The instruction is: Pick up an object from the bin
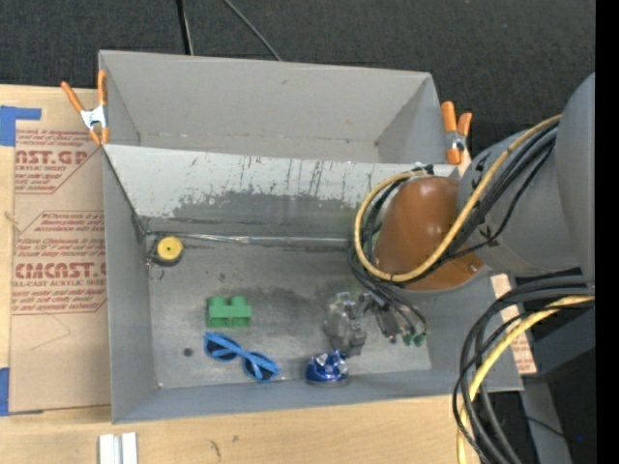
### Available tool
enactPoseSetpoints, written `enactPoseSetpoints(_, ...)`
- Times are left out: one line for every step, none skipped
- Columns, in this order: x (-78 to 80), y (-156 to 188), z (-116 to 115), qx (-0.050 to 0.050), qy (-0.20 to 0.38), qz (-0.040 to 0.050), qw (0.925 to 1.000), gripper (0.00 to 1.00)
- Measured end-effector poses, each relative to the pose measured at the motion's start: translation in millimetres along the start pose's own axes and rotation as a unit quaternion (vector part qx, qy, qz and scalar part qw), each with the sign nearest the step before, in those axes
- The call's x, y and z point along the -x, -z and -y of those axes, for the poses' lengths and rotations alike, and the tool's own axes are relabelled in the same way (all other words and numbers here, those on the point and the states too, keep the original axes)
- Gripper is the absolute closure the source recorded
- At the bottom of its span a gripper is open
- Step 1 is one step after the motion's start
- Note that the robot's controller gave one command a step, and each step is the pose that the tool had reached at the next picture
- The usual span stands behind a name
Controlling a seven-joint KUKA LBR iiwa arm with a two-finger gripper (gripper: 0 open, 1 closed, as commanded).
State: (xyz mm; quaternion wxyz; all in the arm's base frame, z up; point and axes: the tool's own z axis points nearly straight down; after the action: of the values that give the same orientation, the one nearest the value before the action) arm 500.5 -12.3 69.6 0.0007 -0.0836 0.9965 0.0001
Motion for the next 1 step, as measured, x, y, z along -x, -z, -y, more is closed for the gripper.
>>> enactPoseSetpoints(-0.3,-0.1,-0.6,0.000,0.001,-0.0005,1.0000,0.00)
